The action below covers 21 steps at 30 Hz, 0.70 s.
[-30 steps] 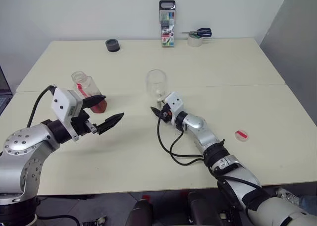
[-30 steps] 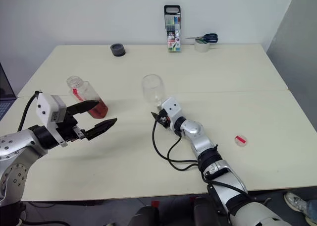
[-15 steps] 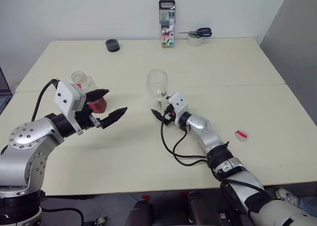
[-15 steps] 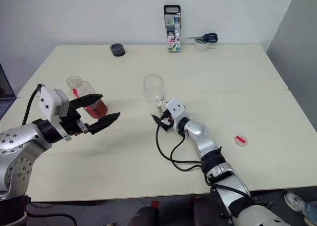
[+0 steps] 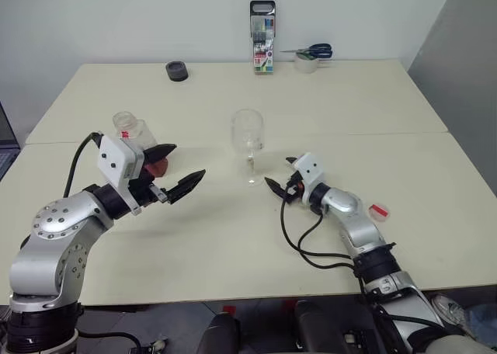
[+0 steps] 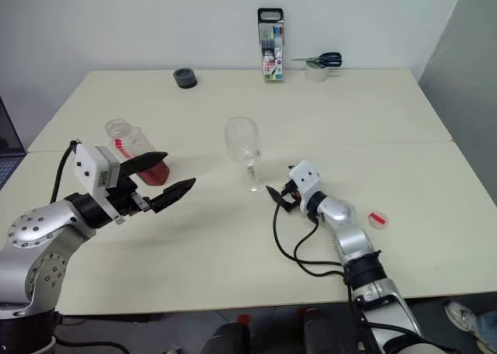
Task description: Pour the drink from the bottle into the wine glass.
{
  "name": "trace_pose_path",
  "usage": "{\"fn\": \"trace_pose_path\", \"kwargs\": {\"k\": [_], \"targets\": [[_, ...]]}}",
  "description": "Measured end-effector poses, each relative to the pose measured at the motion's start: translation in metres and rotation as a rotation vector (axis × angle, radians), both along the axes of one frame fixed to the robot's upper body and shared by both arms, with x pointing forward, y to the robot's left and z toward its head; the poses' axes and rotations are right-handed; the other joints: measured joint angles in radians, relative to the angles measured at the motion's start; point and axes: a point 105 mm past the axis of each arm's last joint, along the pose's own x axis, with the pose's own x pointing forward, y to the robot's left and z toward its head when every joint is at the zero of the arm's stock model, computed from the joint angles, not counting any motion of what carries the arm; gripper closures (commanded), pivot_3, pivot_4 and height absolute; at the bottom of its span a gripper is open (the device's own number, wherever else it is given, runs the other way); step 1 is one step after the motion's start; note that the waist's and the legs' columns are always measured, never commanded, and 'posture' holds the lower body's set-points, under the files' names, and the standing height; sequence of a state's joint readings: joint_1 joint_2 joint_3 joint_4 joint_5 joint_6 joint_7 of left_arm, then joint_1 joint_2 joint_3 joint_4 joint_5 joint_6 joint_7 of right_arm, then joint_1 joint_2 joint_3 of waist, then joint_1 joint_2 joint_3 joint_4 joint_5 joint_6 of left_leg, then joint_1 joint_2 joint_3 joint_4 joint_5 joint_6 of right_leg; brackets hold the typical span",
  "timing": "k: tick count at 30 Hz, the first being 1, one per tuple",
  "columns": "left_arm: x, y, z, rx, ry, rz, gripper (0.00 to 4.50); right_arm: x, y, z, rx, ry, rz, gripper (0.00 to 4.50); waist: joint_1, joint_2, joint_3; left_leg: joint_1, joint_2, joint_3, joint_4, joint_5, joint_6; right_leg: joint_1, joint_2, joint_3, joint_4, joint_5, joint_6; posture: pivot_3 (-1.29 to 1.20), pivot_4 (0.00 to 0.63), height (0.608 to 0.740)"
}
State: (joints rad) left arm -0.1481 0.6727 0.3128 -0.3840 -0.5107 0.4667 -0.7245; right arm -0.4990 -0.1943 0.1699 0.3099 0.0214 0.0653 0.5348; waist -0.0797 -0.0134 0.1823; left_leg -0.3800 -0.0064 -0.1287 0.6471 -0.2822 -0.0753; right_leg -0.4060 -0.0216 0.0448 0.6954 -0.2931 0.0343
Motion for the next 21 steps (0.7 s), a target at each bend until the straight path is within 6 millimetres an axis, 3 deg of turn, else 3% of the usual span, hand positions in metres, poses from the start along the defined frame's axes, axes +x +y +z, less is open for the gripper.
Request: {"fn": "trace_pose_path", "kwargs": {"k": [4,10,18,21], "targets": [[0.005,0.006,-0.012,-0.042,-0.016,0.083,0.00,-0.023,-0.014,0.002,-0.057,-0.005,0.054,0.03,0.005,0.000,0.000,0.000,0.000,0.000,0.000,0.000,0.000,0.000,0.000,0.000,-0.001,0.000,0.000,0.00,0.150,0.740],[0.000,0.028,-0.077,-0.034,0.075,0.316,0.00,-0.066,-0.013,0.031,-0.047,-0.028,0.236,0.03,0.007,0.000,0.000,0.000,0.001,-0.001,0.001,-0.002,0.003,0.001,0.000,-0.001,-0.002,0.000,0.000,0.00,0.150,0.740],[0.010,0.054,-0.103,-0.041,0.077,0.567,0.00,-0.091,0.001,0.063,0.048,-0.009,0.347,0.03,0.041,-0.002,-0.001,0.000,0.000,-0.002,0.002,-0.002,0.003,0.002,0.000,-0.002,-0.002,0.000,0.000,0.00,0.150,0.740],[0.021,0.057,-0.102,-0.054,0.077,0.582,0.00,-0.095,0.003,0.068,0.056,-0.005,0.363,0.03,0.048,-0.002,-0.001,0.000,0.000,-0.002,0.002,-0.001,0.003,0.002,0.000,-0.003,-0.002,0.000,0.000,0.00,0.150,0.740]]}}
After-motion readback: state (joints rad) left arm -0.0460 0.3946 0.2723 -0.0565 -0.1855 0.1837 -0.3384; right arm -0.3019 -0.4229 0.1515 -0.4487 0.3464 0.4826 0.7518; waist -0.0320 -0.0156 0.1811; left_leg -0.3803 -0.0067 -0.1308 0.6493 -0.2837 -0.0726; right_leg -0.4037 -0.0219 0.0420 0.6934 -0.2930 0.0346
